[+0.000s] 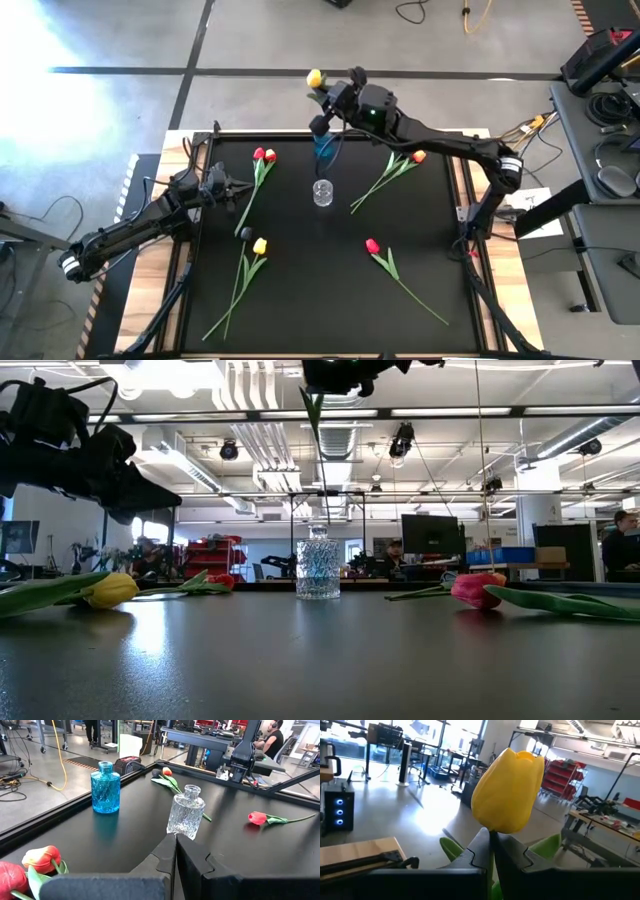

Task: Sort flowers into vase by color
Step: Put the right yellow tulip into the blue vase

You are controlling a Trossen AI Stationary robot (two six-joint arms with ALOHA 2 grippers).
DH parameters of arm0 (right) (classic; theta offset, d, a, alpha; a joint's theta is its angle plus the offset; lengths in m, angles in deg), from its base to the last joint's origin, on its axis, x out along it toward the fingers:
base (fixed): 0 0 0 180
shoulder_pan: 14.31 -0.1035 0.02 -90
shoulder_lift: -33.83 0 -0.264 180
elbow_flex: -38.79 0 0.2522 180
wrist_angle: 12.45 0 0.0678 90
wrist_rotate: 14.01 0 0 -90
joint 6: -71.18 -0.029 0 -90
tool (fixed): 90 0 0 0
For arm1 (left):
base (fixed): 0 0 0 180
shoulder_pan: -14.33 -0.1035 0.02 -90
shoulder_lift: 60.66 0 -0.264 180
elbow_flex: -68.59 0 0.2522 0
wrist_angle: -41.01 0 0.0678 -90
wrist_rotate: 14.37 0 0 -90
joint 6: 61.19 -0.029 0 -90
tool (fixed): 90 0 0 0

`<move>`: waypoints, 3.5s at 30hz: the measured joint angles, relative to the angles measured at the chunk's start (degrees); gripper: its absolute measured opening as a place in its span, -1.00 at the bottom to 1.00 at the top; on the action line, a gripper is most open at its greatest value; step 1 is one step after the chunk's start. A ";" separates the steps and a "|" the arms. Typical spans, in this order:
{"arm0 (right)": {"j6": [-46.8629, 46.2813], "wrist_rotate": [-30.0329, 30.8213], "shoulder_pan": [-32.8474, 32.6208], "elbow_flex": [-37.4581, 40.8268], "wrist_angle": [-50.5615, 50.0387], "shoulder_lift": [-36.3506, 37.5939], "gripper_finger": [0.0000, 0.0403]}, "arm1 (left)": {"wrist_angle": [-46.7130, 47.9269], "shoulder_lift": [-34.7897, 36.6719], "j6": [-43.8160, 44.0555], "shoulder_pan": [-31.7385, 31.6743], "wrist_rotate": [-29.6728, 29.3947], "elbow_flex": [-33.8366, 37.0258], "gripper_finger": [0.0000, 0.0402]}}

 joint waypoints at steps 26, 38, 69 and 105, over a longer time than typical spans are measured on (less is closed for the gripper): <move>0.62 -2.57 2.68 -0.08 5.92 -8.66 -0.94 | 0.05 -0.37 0.00 0.02 0.00 0.00 -1.00; 1.27 -1.28 3.53 -0.02 6.83 -12.73 -0.94 | 0.04 -0.55 0.00 0.00 0.00 -0.02 -1.00; 3.46 11.47 3.53 -0.04 -2.66 -12.58 -0.77 | 0.04 -0.55 0.00 0.00 0.00 -0.02 -1.00; -3.55 17.32 3.51 0.55 -11.57 -10.86 -0.39 | 0.06 -0.55 0.00 0.00 -0.01 -0.02 -1.00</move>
